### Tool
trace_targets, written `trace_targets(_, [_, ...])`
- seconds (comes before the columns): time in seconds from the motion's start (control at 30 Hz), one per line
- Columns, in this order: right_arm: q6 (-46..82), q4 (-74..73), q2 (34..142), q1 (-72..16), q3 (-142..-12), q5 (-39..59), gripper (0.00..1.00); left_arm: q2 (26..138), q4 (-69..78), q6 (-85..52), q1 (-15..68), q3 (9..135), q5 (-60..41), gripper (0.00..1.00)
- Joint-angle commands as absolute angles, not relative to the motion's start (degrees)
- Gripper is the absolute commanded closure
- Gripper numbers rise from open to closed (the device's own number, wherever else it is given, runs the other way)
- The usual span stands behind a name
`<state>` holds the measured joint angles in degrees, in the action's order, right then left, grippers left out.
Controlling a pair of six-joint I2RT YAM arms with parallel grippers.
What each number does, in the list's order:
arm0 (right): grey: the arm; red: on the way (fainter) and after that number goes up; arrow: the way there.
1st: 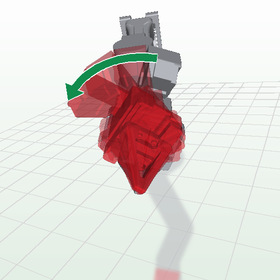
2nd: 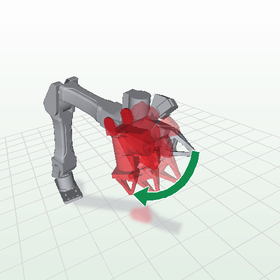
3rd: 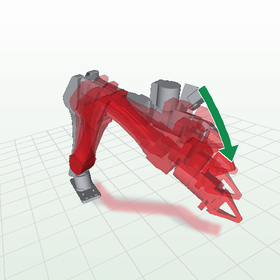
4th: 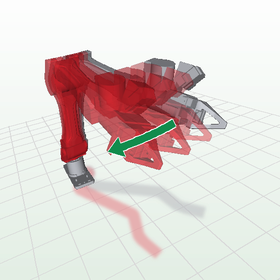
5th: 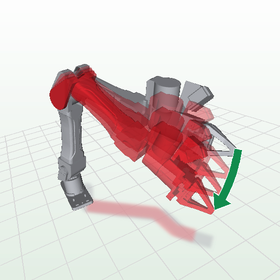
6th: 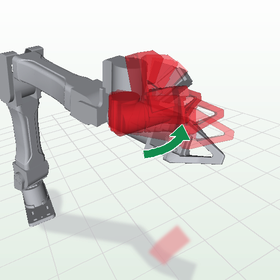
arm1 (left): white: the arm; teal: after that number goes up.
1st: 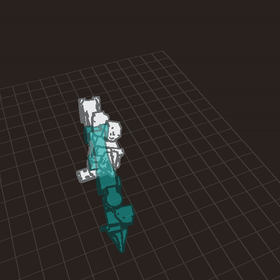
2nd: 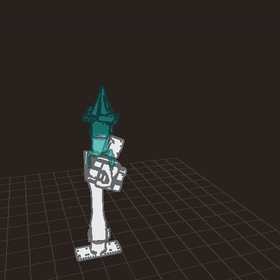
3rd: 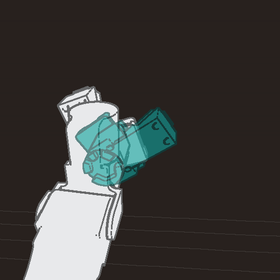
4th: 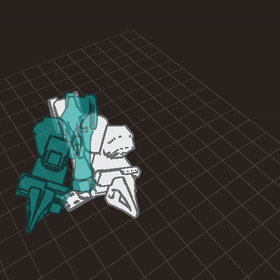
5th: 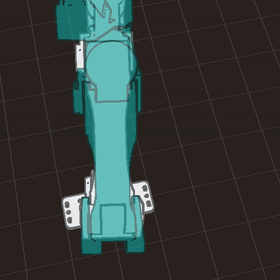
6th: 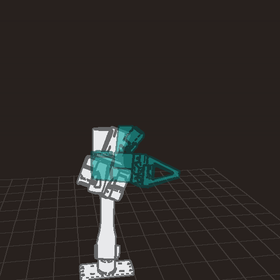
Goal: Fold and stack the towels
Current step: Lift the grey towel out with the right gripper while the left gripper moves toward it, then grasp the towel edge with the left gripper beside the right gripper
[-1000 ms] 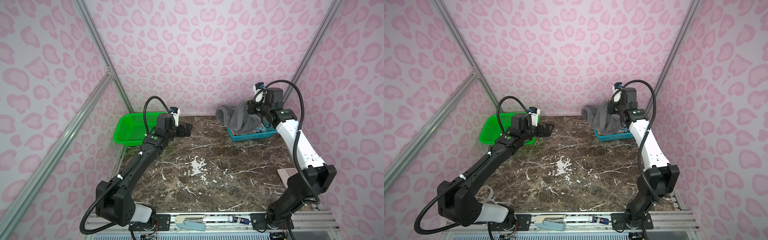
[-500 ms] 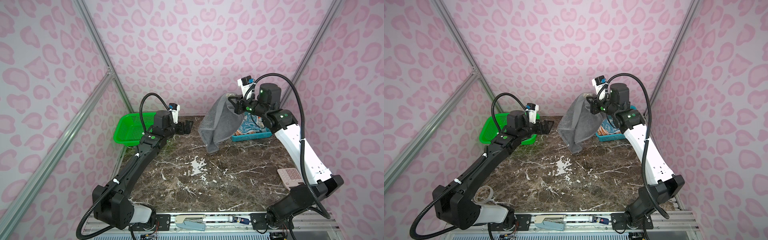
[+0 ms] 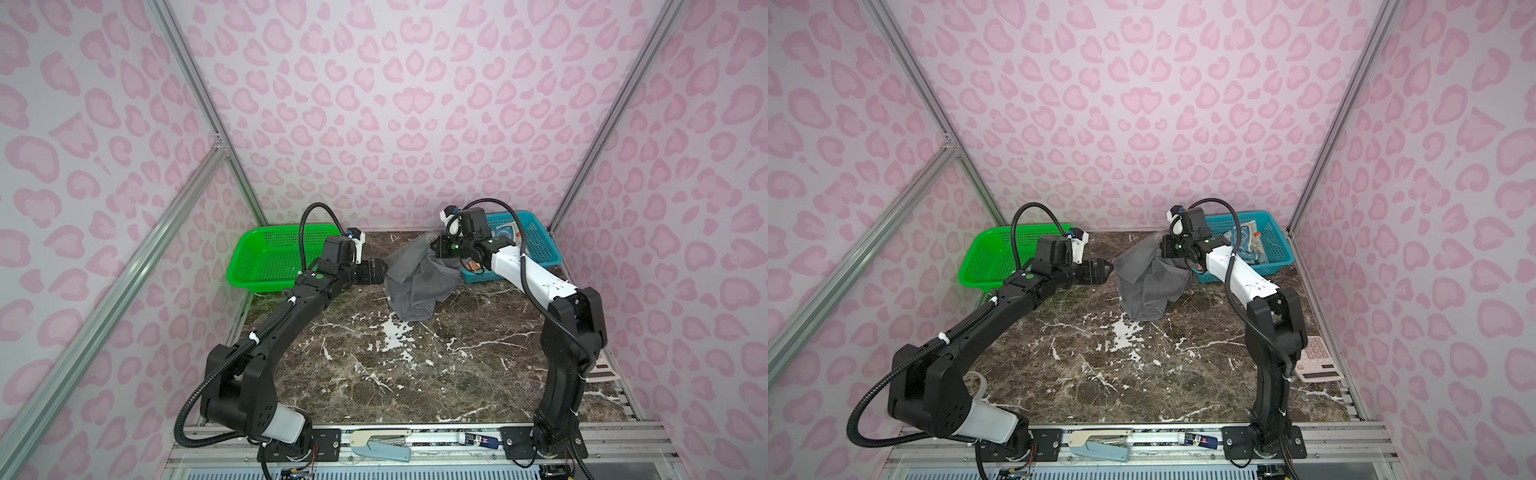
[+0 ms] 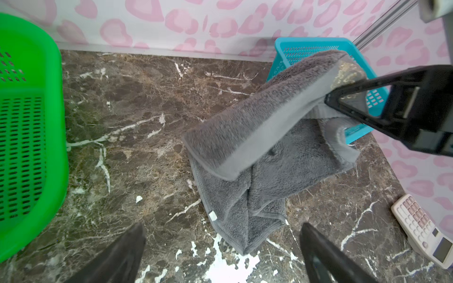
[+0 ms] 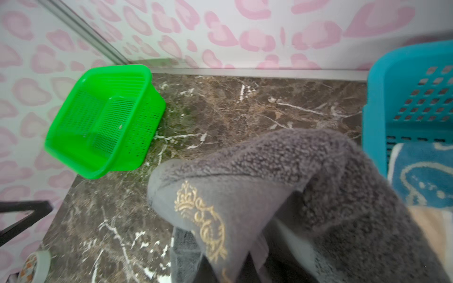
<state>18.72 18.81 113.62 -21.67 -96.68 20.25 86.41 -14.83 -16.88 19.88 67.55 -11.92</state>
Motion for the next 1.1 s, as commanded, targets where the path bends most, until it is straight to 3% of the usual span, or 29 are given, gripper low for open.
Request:
trace_targets(0.0, [21.55,19.58,118.57,-21.58,-100.12,13.89,1.0,87.75,-14.81,-18.34,19.95,67.0,-13.4,0.0])
trace_targets(0.3, [24.63,25.11,123.93,-19.69,-102.26,2.3,1.0,91.41,-15.46,-19.31,20.48,66.93,-14.54,0.0])
trace_targets(0.6, [23.02,24.36,121.92,-17.93,-99.48,-1.22,1.0,95.48,-15.93,-19.66,21.23,69.01,-15.38,0.0])
trace_targets(1.07, [19.36,19.79,111.72,-21.01,-94.53,16.16,1.0,98.37,-12.57,-23.96,21.51,71.26,-21.12,0.0])
